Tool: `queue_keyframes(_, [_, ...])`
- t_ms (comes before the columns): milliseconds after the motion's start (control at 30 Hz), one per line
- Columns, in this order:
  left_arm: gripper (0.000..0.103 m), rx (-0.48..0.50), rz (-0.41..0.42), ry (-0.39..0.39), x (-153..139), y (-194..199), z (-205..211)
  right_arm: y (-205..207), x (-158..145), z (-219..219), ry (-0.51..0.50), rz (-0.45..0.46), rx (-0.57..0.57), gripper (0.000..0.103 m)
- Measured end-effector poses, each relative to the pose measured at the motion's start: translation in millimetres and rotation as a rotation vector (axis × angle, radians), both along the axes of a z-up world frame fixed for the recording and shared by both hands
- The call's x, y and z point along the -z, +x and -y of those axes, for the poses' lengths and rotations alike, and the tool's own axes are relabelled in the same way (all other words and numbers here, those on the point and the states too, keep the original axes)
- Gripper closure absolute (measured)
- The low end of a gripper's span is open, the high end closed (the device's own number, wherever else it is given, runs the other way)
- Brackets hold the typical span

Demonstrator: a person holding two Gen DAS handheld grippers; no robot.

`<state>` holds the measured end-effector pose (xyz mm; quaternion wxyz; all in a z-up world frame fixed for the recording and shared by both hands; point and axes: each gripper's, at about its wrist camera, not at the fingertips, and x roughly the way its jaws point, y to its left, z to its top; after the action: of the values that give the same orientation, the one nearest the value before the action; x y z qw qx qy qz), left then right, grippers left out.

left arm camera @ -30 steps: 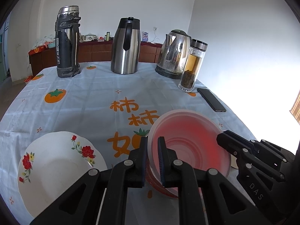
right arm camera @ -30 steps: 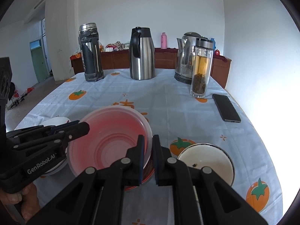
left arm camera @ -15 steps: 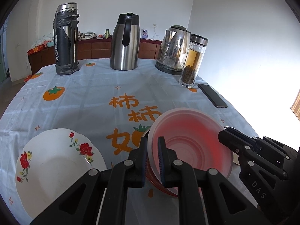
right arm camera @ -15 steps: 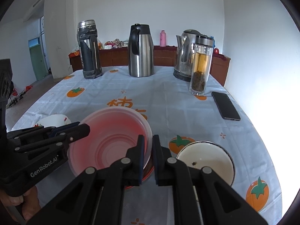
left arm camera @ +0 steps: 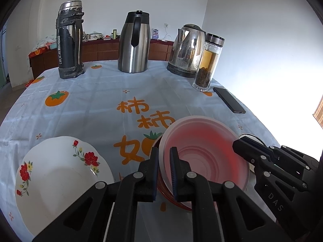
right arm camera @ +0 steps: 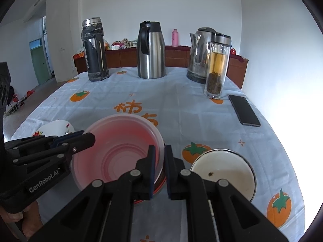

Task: Organize plates and bowls
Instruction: 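Press the pink bowl down into the steel bowl with both grippers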

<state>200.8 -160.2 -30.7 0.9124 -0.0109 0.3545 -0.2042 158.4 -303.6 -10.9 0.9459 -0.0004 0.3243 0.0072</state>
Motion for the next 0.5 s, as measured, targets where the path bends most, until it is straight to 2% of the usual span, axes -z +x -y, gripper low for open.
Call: queue_keyframes(500, [0.091, 0.009, -0.017, 0.021, 6.7, 2.2, 3.1, 3.5, 5.2, 0.5, -0.009, -0.016, 0.0, 0.093])
